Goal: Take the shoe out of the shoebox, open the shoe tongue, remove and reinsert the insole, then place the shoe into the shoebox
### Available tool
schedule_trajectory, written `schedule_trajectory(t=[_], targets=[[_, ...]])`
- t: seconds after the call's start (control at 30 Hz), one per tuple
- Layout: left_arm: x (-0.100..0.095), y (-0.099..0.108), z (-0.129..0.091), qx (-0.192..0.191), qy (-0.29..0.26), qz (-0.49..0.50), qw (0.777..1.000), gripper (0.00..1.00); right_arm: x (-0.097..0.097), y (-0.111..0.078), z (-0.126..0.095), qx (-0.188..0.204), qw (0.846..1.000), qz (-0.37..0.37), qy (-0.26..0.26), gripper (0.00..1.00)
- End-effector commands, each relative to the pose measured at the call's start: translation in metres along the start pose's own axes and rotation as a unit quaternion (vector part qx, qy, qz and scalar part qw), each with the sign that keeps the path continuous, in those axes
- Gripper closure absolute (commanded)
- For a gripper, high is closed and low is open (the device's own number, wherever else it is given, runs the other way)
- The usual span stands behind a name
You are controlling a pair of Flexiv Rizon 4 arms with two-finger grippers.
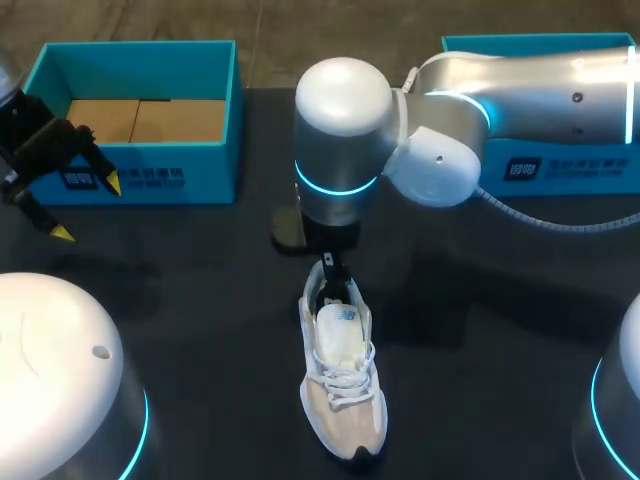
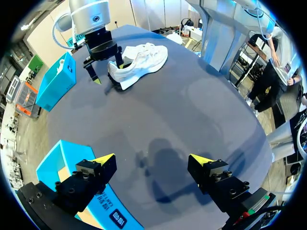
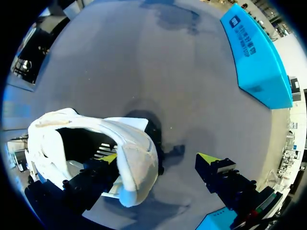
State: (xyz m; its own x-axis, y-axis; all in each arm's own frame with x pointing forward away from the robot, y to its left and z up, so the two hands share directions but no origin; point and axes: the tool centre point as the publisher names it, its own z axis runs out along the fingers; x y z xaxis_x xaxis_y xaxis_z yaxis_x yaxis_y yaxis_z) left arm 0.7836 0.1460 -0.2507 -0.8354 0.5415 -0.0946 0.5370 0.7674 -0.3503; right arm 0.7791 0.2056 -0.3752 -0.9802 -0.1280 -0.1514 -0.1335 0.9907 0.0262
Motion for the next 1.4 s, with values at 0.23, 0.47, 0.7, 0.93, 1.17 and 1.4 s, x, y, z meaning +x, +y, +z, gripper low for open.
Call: schedule_trajectory(t=[0.23,0.47,0.7,0.93,1.17,1.4], targets=[[0.001,-0.001,0.000,-0.002,0.000,0.000,1.000,0.00,-0.003,0.001,0.011,-0.001,1.000,0.001,0.013,0.00],[0.001,-0.001,0.000,-0.002,0.000,0.000,1.000,0.00,-0.003,0.002,0.016,-0.003,1.000,-0.002,0.018,0.38],[0.001,-0.001,0.000,-0.002,0.000,0.000,1.000,0.00,0.001,0.003,0.022,-0.004,1.000,-0.002,0.026,0.73],[0.001,-0.001,0.000,-0.002,0.000,0.000,1.000,0.00,0.006,0.001,0.020,-0.008,1.000,0.003,0.026,1.00],[0.001,-0.001,0.000,-0.002,0.000,0.000,1.000,0.00,0.006,-0.010,-0.008,0.001,1.000,0.018,0.006,1.00],[0.001,-0.001,0.000,-0.002,0.000,0.000,1.000,0.00,-0.010,-0.029,-0.052,-0.002,0.999,0.025,-0.022,1.00]])
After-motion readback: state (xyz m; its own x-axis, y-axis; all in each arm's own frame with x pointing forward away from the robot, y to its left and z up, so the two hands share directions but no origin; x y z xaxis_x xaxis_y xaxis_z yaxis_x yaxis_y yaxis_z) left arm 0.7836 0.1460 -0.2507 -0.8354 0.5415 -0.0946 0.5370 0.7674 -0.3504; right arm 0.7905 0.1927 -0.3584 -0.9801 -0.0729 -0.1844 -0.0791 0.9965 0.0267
